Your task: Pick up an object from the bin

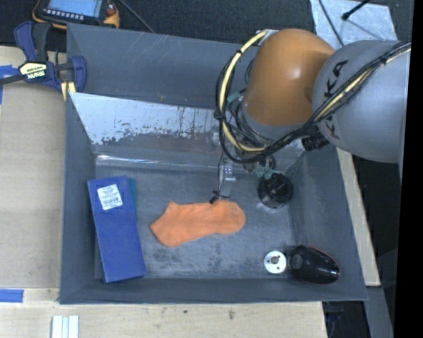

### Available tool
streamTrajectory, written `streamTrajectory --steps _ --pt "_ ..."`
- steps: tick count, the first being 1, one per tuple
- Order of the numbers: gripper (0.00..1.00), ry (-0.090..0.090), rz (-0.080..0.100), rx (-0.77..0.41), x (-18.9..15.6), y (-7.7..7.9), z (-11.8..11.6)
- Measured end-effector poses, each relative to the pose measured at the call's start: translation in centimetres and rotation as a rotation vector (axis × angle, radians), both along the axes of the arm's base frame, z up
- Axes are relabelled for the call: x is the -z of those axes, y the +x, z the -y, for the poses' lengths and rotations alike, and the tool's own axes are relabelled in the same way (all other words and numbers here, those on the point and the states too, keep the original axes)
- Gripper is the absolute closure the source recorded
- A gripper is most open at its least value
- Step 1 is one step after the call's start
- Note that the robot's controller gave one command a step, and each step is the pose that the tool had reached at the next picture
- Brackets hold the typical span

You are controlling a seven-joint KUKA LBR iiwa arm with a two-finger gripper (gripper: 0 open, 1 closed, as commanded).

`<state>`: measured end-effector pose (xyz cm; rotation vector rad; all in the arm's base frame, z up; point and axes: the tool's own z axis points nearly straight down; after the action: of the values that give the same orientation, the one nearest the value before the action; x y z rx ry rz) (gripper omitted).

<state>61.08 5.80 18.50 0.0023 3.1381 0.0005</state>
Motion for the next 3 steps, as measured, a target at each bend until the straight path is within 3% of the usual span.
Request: streamTrajectory --steps 1,2,3 --pt "0.0 0.0 0.0 0.0 0.0 0.0 0.0" --pt "0.0 0.001 0.005 0.02 5.3 -1.6 -0.1" --pt "0.0 -0.001 -0.006 0.163 8.3 -2.3 -0.8"
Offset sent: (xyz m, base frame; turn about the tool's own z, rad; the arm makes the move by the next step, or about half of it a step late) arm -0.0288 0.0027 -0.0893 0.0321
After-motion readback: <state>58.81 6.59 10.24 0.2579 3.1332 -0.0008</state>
